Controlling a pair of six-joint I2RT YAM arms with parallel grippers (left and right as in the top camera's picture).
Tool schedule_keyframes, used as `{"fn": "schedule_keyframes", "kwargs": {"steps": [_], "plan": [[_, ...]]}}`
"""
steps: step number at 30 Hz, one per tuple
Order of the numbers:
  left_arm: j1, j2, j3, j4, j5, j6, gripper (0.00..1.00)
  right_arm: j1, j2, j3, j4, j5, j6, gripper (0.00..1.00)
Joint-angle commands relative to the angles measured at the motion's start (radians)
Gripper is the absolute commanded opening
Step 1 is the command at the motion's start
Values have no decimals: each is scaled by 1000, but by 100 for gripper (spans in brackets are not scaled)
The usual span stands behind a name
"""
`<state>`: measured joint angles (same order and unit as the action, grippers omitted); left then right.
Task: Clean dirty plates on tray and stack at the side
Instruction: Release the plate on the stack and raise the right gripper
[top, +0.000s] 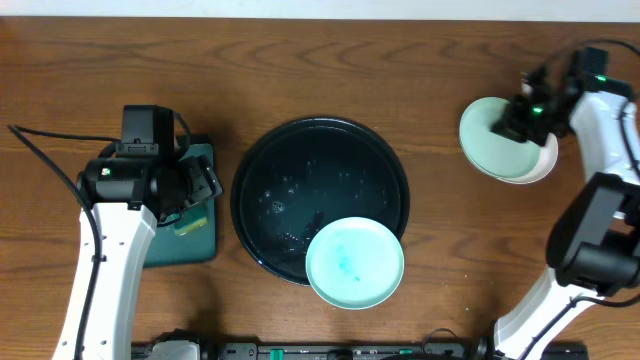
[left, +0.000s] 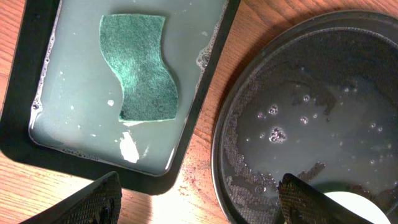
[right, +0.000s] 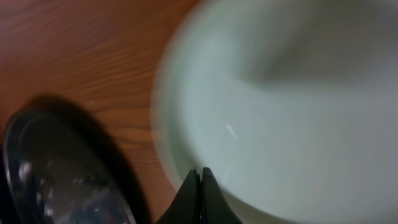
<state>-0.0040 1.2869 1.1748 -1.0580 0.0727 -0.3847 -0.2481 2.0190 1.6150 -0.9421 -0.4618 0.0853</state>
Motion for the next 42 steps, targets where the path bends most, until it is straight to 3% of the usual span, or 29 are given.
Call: {"fn": "schedule_keyframes", "kwargs": {"steps": [1, 9, 18, 32, 42], "plan": [[-3, -2, 0, -4, -2, 9, 81, 106, -4, 5, 36, -47, -83, 1], [-3, -2, 0, -23, -2, 10, 81, 248, 16, 5, 143, 159, 14, 1], [-3, -2, 0, -26, -2, 9, 81, 241, 157, 5, 165, 159, 60, 1], [-3, -2, 0, -27, -2, 10, 81, 158, 154, 5, 78, 360, 236, 1], [-3, -2, 0, -26, -2, 9, 81, 185, 98, 5, 55, 181, 26, 1]]}}
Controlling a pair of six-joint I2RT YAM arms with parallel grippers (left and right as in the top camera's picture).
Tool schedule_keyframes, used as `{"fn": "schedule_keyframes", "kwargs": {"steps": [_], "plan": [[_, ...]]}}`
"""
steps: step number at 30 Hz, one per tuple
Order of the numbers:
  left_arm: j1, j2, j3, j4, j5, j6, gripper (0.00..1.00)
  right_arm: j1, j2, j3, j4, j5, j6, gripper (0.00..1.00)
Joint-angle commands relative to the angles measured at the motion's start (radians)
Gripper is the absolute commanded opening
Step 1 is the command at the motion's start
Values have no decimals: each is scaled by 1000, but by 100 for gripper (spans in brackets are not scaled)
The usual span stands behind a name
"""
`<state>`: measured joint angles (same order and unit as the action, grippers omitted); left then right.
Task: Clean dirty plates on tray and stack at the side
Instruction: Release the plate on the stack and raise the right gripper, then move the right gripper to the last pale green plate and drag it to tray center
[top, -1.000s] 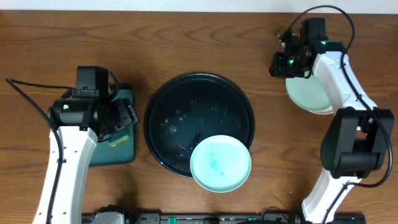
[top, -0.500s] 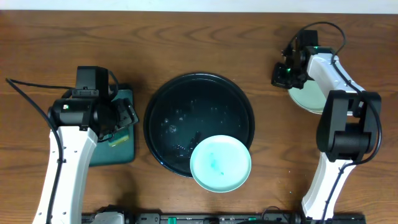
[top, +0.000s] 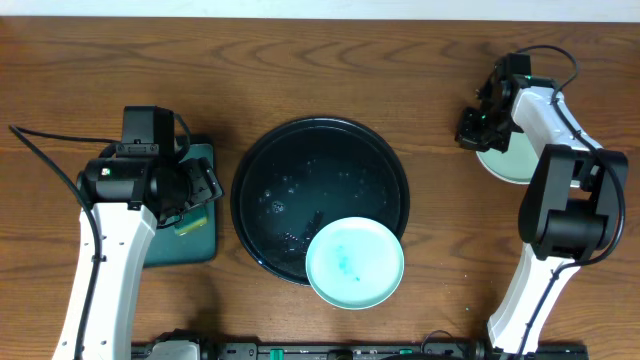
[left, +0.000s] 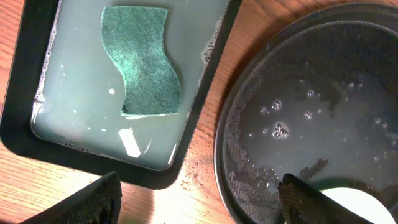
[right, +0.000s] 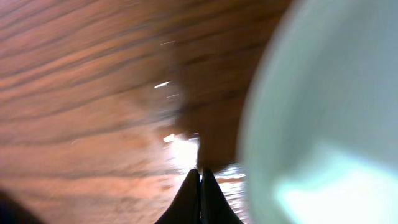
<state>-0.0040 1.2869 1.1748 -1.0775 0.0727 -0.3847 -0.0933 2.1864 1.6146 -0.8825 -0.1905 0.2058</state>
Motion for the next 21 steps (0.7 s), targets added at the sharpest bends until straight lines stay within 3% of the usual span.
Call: {"fn": "schedule_keyframes", "kwargs": {"steps": [1, 11, 13, 15, 17, 18, 19, 21], "plan": [[-3, -2, 0, -6, -2, 9, 81, 44, -90, 6, -10, -100, -111, 1], [-3, -2, 0, -6, -2, 10, 81, 211, -355, 6, -183, -108, -56, 3], [-3, -2, 0, -6, -2, 10, 81, 248, -418, 6, -257, -170, -37, 30], [-3, -2, 0, -6, -2, 10, 81, 267, -446, 6, -295, -237, -39, 45], [-3, -2, 0, -5, -2, 10, 81, 281, -465, 6, -323, -287, -38, 77], [-3, -2, 0, -3, -2, 10, 81, 286, -472, 6, -330, -304, -39, 85], [-3, -2, 0, -3, -2, 10, 81, 292, -476, 6, -335, -309, -47, 85], [-3, -2, 0, -3, -2, 10, 81, 301, -478, 6, -367, -309, -42, 75]]}}
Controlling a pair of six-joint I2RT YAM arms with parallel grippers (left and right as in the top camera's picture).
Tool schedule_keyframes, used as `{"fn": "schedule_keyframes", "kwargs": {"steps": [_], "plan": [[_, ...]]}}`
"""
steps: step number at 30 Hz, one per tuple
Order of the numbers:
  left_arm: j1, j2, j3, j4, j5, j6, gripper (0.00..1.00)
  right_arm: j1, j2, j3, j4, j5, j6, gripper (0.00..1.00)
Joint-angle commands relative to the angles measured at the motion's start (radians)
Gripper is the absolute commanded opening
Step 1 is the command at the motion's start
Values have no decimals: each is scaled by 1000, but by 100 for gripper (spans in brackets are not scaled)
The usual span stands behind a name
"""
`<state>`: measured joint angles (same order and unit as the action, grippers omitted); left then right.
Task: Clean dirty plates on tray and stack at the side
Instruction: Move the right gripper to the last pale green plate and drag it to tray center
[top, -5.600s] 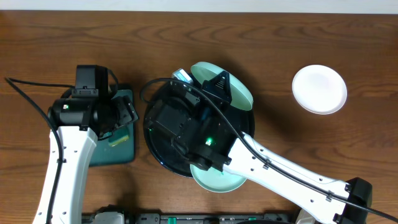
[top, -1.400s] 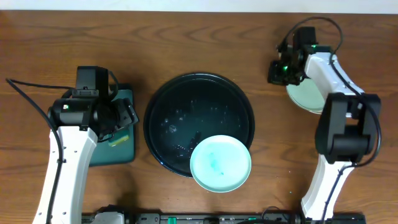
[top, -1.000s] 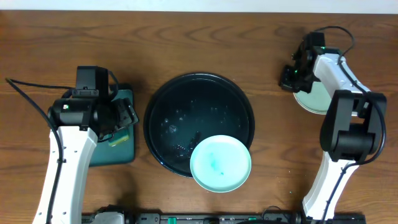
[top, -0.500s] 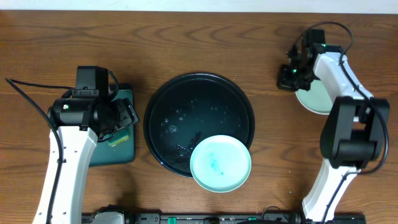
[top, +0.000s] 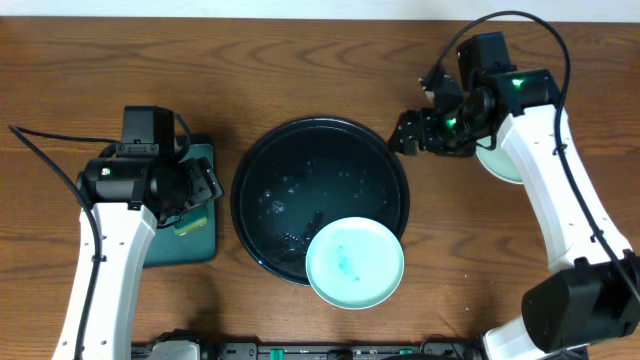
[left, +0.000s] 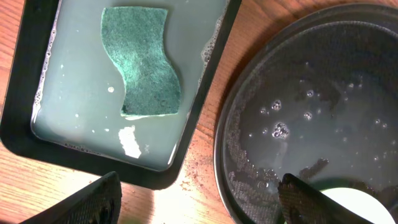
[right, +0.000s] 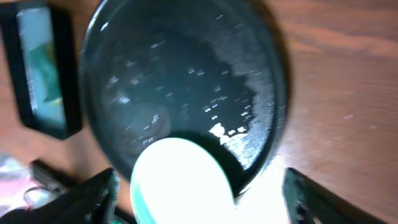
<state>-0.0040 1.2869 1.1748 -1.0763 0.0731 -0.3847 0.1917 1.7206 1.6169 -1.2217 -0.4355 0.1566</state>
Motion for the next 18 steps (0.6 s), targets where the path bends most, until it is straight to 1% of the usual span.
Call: {"fn": "schedule_keyframes", "kwargs": {"steps": [1, 4, 5, 7, 8, 11, 15, 18], "plan": [[-3, -2, 0, -4, -2, 10, 81, 22, -11, 3, -53, -62, 32, 73], [-3, -2, 0, -4, -2, 10, 81, 53, -11, 0, -140, -9, 76, 67], [-3, -2, 0, -4, -2, 10, 81, 68, -11, 0, -169, 28, 87, 63], [-3, -2, 0, -4, -2, 10, 81, 108, -11, -5, -230, 133, 134, 43], [-3, -2, 0, -4, -2, 10, 81, 130, -11, -12, -258, 187, 172, 39], [-3, -2, 0, -4, -2, 10, 81, 214, -11, -60, -317, 292, 260, 41], [-3, -2, 0, -4, -2, 10, 81, 275, -11, -139, -334, 300, 339, 46], [-3, -2, 0, -4, -2, 10, 81, 300, -11, -209, -339, 299, 374, 47]]}}
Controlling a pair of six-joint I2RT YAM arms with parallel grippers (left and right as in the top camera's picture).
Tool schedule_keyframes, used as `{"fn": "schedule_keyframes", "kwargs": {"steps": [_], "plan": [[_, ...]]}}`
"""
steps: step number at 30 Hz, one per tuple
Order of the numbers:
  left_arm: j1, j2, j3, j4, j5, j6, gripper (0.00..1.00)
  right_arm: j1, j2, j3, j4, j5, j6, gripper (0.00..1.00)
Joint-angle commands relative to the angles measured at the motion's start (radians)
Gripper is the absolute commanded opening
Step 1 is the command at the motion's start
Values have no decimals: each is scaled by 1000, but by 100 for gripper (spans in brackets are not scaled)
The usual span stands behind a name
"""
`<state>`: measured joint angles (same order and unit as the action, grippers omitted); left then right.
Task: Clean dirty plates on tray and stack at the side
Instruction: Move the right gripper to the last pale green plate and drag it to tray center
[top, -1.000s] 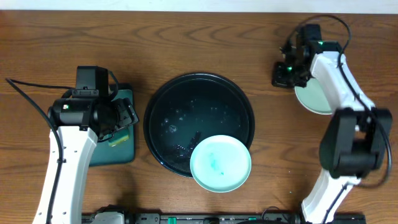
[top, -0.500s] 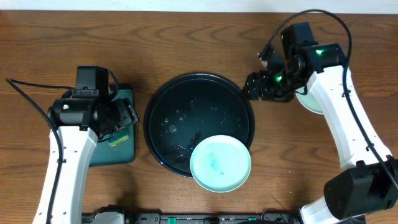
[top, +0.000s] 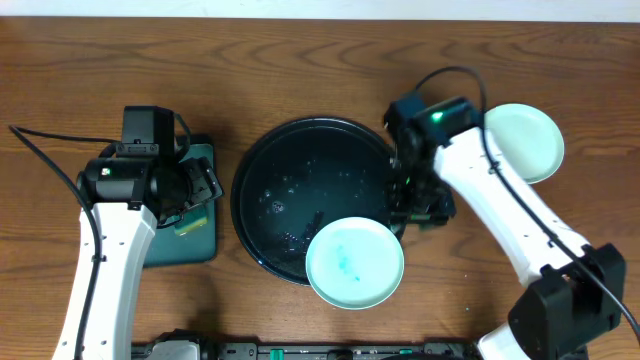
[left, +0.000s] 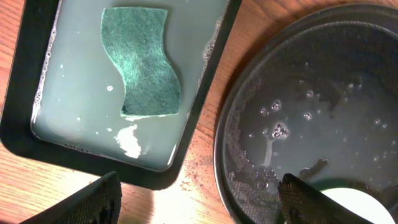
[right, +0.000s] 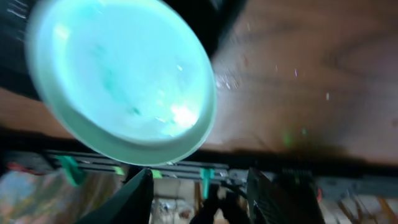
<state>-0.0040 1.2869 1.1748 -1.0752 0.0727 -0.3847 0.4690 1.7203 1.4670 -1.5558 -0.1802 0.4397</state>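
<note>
A pale green plate (top: 354, 264) smeared with teal marks lies on the front right rim of the round dark tray (top: 260, 215); it fills the right wrist view as the plate (right: 121, 81). My right gripper (top: 415, 212) hangs open just right of that plate, nothing between its fingers (right: 134, 199). A clean pale plate (top: 524, 142) rests on the table at the far right. My left gripper (top: 190, 195) is open above the gap between the sponge tray (left: 18, 134) and the round tray (left: 236, 112). A green sponge (left: 142, 59) lies in soapy water.
The round tray holds water with bubbles (left: 277, 130). The black sponge tray (top: 205, 245) sits at the left under my left arm. A rail with cables (top: 300, 350) runs along the table's front edge. Bare wood surrounds the trays.
My right gripper has moved from beside the tray's upper right rim, down to the dirty plate's right side. The left arm and sponge have not moved.
My right gripper was shut at the plates at the far right. Then it was still shut there with a single stack visible. Then it stood open near the tray's upper right edge, and now it is open beside the dirty plate. My left gripper stayed open throughout.
</note>
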Motion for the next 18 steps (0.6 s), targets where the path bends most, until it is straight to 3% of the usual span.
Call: {"fn": "schedule_keyframes", "kwargs": {"steps": [1, 10, 18], "plan": [[-3, -2, 0, -5, -2, 10, 81, 30, -11, -87, -5, 45, 98, 46], [-3, -2, 0, -5, -2, 10, 81, 67, -11, -293, 54, 24, 114, 44], [-3, -2, 0, -5, -2, 10, 81, 95, -11, -430, 291, -49, 122, 41]]}}
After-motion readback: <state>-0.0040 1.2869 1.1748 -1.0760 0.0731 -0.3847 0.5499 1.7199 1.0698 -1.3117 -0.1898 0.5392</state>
